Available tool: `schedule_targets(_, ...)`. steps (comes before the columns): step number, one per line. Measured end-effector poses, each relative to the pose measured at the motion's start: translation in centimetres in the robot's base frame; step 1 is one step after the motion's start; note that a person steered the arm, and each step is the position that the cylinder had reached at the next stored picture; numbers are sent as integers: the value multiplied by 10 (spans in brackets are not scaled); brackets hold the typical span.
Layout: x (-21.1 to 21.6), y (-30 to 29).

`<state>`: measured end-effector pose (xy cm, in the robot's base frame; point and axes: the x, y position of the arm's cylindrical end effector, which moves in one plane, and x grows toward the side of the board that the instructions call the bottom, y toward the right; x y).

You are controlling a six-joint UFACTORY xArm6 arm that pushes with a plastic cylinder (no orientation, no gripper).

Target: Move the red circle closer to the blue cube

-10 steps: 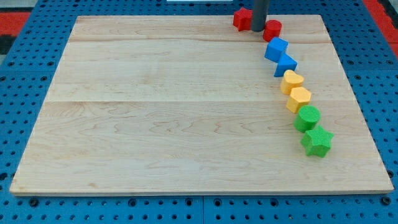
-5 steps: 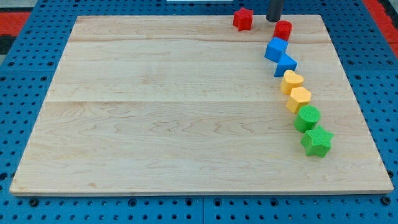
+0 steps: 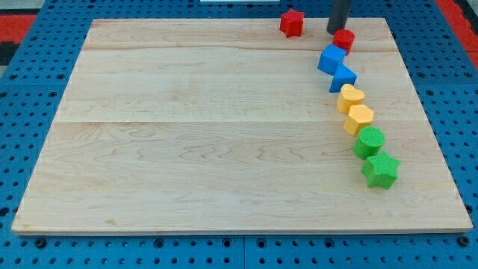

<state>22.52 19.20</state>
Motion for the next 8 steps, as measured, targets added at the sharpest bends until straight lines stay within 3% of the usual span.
schedule_targets(1,7,34)
schedule_targets(2,25,34)
schedule_targets(8,27,13)
